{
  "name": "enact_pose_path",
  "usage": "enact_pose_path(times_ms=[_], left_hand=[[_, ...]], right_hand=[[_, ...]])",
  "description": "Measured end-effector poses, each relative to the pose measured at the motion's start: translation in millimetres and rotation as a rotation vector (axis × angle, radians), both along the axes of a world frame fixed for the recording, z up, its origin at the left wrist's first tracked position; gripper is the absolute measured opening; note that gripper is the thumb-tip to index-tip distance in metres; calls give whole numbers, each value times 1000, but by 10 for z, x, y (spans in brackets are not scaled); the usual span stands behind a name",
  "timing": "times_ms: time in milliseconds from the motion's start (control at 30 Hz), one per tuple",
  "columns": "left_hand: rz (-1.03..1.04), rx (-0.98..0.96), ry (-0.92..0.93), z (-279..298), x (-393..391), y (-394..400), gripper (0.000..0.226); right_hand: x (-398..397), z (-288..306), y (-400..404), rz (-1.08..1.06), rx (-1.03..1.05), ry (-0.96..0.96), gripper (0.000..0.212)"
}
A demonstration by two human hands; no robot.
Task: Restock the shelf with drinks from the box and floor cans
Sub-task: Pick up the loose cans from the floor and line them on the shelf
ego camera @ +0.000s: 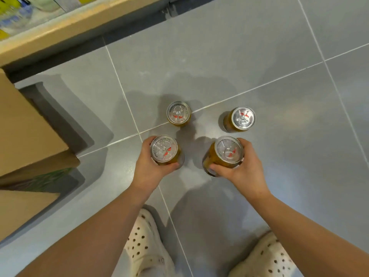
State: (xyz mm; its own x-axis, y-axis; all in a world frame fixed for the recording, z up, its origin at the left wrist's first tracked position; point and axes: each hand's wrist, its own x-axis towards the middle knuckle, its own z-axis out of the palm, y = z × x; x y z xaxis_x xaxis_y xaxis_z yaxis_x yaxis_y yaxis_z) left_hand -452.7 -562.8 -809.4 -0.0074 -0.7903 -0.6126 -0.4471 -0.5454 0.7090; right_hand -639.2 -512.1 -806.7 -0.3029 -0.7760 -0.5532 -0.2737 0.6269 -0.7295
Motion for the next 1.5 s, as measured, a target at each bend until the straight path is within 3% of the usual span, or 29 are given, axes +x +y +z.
enact_pose_path(times_ms=[133,400,633,800,900,967,1200,1333,1500], left_hand=[[-25,88,53,1043,0,43,67],[-166,179,218,3669,81,-174,60],[-197,36,280,5725,474,-391,47],[-198,-138,328,6773,867,-588,48],[-164,-272,342,7248,1067,-691,46],[-140,-339,340,7496,1209,-766,49],[-65,-544,345,8214,1519,-1008,52],[-42,-643,317,8574,1600,-1208,63],[36,-793,295,9029,1624,-1477,48]], right_hand=[[-53,1002,13,-90,21,-64,54],[-48,3514,-242,-30,-34,-120,39],[223,5542,-582,114,-185,-295,45],[526,6592,-834,215,-339,-381,56],[736,7048,-973,270,-439,-397,82],[858,7281,-1078,281,-495,-423,88],[1157,8013,-1384,401,-648,-474,87],[1209,8399,-1649,485,-730,-427,69],[1203,8887,-2090,641,-849,-318,61]])
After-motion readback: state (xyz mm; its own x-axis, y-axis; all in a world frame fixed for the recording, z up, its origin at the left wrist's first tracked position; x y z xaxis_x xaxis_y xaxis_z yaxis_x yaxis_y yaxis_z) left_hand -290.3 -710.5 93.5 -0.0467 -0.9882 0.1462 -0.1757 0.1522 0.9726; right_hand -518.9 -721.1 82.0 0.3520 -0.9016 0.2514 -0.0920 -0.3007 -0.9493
